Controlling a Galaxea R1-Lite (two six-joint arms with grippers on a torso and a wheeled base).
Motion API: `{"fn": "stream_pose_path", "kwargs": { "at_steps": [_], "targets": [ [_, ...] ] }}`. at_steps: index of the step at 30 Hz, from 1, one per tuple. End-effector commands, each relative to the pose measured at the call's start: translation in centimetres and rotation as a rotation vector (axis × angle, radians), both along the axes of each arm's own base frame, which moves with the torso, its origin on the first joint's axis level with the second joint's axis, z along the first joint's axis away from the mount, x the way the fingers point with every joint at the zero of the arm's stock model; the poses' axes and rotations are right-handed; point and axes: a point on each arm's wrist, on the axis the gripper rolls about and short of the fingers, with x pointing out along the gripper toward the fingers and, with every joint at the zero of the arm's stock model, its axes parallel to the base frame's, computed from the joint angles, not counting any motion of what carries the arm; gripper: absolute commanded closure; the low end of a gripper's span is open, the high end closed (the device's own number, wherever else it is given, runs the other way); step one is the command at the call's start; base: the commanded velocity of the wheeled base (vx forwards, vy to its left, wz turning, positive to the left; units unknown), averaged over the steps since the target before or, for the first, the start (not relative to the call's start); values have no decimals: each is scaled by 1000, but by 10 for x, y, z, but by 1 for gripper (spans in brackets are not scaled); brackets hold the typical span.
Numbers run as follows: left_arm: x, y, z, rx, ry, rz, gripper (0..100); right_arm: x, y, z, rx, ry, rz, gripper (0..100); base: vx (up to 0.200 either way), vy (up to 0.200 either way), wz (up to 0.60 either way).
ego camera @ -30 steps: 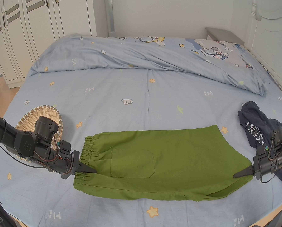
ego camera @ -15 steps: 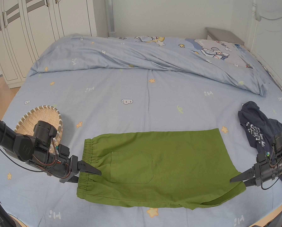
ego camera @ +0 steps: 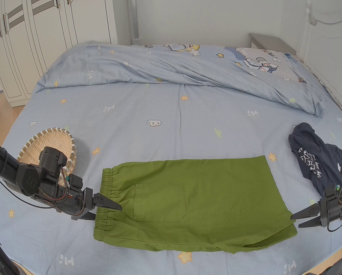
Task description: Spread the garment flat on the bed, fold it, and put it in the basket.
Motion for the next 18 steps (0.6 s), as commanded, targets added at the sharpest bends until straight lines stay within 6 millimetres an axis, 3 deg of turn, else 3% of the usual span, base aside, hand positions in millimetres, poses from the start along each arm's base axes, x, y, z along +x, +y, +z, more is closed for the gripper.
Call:
{"fn": "stream_pose_path", "kwargs": {
  "at_steps": [1, 9, 18],
  "targets": [
    [7, 1, -8, 1, 4, 5, 0, -17, 2, 14, -42, -67, -29, 0, 0, 0, 0],
    [21, -2, -23, 4, -34, 6, 0, -26, -22, 18, -72, -119, -215, 0, 0, 0, 0],
    [31, -6, -32, 0, -25, 14, 0, -32, -21, 3, -85, -168, -230, 0, 0, 0, 0]
  ]
}}
